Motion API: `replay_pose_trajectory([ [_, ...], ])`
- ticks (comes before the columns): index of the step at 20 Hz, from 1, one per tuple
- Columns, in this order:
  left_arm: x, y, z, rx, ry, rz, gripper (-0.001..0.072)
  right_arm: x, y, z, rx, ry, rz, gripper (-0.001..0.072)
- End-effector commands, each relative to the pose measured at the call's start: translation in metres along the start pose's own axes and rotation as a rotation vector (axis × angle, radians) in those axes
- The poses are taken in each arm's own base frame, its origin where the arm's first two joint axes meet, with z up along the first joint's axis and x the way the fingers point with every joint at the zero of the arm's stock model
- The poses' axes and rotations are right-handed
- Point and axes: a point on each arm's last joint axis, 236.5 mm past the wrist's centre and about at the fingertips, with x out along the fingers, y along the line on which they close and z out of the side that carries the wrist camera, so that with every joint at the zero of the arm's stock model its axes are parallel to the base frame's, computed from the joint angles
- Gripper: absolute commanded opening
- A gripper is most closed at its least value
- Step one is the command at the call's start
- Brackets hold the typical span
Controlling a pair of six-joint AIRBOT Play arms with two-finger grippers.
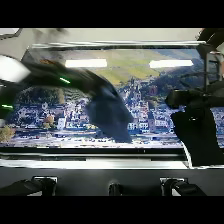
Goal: Fold the shirts.
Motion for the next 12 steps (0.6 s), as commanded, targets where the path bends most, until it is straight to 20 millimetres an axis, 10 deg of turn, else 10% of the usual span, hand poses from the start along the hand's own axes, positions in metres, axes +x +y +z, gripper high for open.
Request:
replay_pose_trajectory([
  [1, 0.122, -0.049, -0.096, -0.051, 0.235, -0.122, 0.0026, -0.013, -0.045, 0.001, 0.018, -0.029, -0.193, 0.0567],
  [2, 0.144, -0.058, -0.118, -0.053, 0.294, -0.144, 0.0169, -0.015, -0.053, 0.002, 0.017, -0.036, -0.227, 0.0567],
  [3, 0.156, -0.062, -0.133, -0.063, 0.335, -0.155, 0.0564, -0.016, -0.059, 0.005, 0.015, -0.046, -0.251, 0.0568],
  [4, 0.160, -0.058, -0.138, -0.082, 0.360, -0.150, 0.0716, -0.017, -0.062, 0.006, 0.014, -0.053, -0.266, 0.0568],
  [9, 0.079, 0.094, -0.096, -0.189, 0.307, 0.188, 0.0716, 0.010, -0.050, -0.004, 0.014, 0.043, -0.215, 0.0685],
  [12, 0.016, 0.191, -0.110, -0.475, 0.281, 0.347, 0.0716, 0.060, -0.032, -0.022, 0.012, 0.177, -0.131, 0.0684],
])
